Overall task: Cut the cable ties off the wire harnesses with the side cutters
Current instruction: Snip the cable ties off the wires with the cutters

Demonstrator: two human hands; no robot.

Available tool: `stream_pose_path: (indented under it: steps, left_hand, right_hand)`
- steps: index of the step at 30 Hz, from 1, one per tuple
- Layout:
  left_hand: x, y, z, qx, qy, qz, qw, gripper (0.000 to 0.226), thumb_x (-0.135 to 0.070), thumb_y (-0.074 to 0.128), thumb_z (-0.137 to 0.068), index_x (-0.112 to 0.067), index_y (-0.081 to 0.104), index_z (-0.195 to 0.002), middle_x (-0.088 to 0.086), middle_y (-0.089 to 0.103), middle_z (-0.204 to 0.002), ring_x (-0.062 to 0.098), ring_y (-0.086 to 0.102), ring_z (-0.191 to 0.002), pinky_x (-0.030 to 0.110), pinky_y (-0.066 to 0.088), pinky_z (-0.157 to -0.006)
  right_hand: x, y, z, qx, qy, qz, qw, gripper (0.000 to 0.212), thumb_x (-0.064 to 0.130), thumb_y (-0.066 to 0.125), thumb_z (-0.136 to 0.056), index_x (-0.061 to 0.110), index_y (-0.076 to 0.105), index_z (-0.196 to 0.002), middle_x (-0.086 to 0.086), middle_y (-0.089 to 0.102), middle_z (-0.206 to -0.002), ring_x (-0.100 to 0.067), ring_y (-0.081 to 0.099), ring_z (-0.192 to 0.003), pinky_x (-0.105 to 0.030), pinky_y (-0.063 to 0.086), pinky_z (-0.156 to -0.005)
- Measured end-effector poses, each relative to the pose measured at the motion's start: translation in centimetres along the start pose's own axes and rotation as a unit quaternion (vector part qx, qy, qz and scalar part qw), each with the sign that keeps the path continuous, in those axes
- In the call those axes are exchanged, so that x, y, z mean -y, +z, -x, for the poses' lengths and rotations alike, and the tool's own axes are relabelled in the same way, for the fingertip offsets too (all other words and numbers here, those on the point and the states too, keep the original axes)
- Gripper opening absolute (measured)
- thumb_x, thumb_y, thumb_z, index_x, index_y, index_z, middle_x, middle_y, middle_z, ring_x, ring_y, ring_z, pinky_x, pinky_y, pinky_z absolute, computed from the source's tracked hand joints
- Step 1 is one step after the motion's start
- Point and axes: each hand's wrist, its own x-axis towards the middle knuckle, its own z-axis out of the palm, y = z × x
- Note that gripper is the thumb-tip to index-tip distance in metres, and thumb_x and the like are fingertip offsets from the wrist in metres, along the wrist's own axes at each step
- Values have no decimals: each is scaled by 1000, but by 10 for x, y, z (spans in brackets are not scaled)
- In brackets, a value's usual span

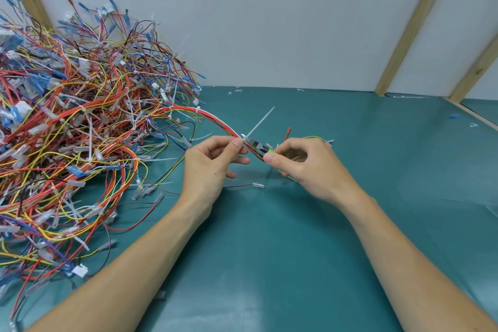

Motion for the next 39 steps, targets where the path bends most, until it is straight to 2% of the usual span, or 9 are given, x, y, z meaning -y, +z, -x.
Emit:
stream_pose_path:
  steps: [5, 11, 19, 26, 32, 39]
  left_hand:
    - [0, 0, 0, 1, -2, -4, 1000, 13, -27, 69, -94, -15, 73, -90, 3, 78, -84, 19, 76, -78, 21, 50, -52]
    - [-1, 0, 1, -3, -8, 2, 1000, 12, -25, 69, -94, -14, 73, -89, 4, 77, -82, 21, 77, -77, 24, 50, -53]
    - [-2, -1, 1, 2, -2, 24, 1000, 12, -23, 70, -93, -12, 73, -87, 6, 77, -81, 22, 77, -79, 22, 52, -52]
    - [-2, -1, 1, 3, -1, 30, 1000, 11, -22, 70, -93, -12, 73, -89, 7, 77, -81, 22, 77, -80, 22, 53, -52]
    - [-2, -1, 1, 5, -2, 27, 1000, 11, -22, 70, -93, -12, 73, -89, 6, 77, -81, 22, 77, -80, 22, 53, -53]
    - [-1, 0, 1, 3, -2, 28, 1000, 10, -21, 70, -94, -14, 72, -88, 6, 77, -81, 23, 77, -82, 23, 53, -51]
  right_hand:
    - [-3, 1, 1, 6, -4, 10, 1000, 34, 59, 74, -84, 27, 71, -73, 9, 72, -73, -8, 67, -71, -33, 53, -70]
    - [-4, 7, 1, -32, -38, 87, 995, 44, 72, 62, -81, 30, 64, -69, 15, 62, -64, -5, 54, -64, -28, 40, -61]
    - [2, 5, 4, -42, -51, 113, 991, 55, 79, 54, -84, 26, 64, -71, 9, 69, -68, -11, 60, -64, -41, 54, -67]
    - [5, 4, 5, -48, -49, 121, 990, 53, 76, 54, -85, 25, 64, -72, 9, 69, -68, -12, 59, -63, -42, 54, -66]
    - [6, 4, 6, -59, -55, 140, 987, 54, 75, 55, -84, 23, 62, -71, 8, 63, -60, -13, 56, -62, -40, 53, -65]
    - [6, 3, 5, -64, -47, 138, 987, 50, 73, 61, -83, 25, 62, -68, 10, 65, -62, -9, 62, -68, -38, 54, -65]
